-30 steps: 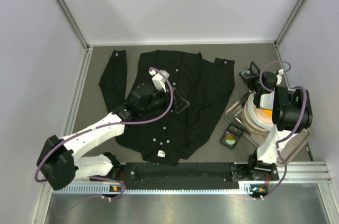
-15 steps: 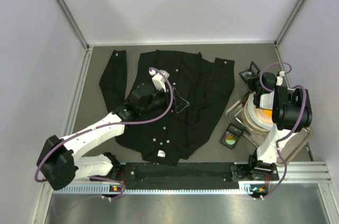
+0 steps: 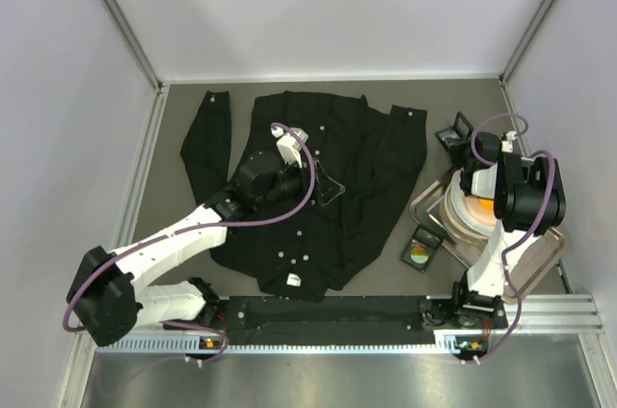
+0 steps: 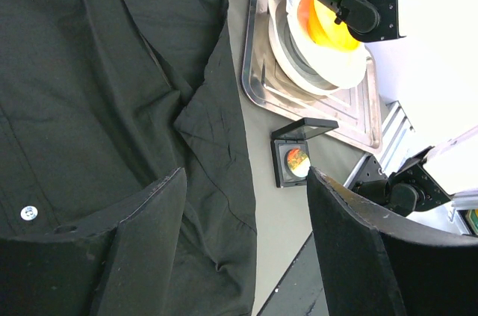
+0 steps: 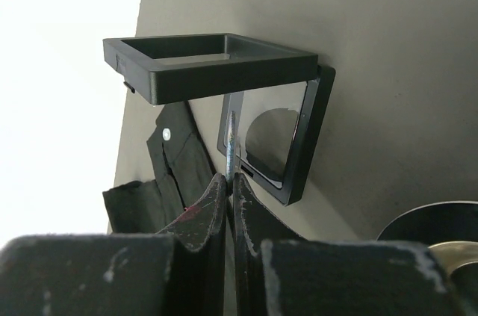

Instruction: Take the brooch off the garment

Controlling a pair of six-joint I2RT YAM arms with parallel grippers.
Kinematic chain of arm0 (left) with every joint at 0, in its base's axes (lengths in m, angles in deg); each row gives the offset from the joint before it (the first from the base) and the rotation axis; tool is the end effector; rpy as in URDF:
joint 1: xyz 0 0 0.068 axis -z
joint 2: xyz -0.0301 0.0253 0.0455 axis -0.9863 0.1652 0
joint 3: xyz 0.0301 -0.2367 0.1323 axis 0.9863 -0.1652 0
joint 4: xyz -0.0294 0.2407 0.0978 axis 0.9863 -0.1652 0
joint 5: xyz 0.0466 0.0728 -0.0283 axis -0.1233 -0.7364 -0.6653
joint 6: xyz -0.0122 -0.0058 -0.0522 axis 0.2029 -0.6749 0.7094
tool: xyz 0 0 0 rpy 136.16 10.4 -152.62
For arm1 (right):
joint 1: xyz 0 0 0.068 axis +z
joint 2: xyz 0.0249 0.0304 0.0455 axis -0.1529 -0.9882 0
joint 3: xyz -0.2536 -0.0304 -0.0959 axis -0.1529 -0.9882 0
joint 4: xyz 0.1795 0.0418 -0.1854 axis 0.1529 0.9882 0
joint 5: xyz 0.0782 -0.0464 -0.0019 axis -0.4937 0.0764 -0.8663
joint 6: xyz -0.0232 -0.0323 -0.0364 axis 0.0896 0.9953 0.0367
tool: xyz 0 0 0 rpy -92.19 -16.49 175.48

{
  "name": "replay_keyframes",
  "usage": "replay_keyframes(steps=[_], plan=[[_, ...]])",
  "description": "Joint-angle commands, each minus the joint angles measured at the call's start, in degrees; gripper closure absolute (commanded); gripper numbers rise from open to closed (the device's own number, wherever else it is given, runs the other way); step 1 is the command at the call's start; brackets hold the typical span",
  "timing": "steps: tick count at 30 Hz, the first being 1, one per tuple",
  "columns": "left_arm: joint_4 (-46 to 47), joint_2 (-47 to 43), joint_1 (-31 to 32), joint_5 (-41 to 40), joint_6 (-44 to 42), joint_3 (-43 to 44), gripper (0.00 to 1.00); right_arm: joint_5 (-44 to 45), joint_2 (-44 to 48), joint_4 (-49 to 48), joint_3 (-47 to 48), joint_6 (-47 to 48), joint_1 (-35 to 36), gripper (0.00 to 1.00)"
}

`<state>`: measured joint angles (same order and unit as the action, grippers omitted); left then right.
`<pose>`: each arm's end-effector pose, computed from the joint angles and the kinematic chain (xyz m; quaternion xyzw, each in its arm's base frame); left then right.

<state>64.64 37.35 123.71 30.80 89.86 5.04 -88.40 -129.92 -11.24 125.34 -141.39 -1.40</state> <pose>0.1928 -0.1920 0.2858 0.1300 0.7857 -0.4420 0.4128 0.3551 -0.0623 0.1219 0.4984 0.6703 0.2689 0.4796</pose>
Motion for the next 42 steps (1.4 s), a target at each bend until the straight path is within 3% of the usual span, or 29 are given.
replay_keyframes(steps=[1, 17, 28, 42], plan=[[2.7, 0.0, 0.2, 0.7, -0.1, 1.5, 0.29, 1.2, -0.3, -2.6, 2.0, -0.4, -0.5, 0.99], [2.8, -0.1, 0.2, 0.9, -0.2, 1.3, 0.29, 1.7, -1.0, -2.7, 2.7, -0.3, -0.5, 0.95], [3.1, -0.4, 0.3, 1.0, -0.2, 1.1, 0.29, 2.2, 0.2, -0.9, 2.7, 0.4, -0.4, 0.76], [3.6, -0.2, 0.3, 1.6, 0.2, 1.0, 0.29, 2.3, 6.2, 5.4, 1.9, 1.8, 0.4, 0.68]])
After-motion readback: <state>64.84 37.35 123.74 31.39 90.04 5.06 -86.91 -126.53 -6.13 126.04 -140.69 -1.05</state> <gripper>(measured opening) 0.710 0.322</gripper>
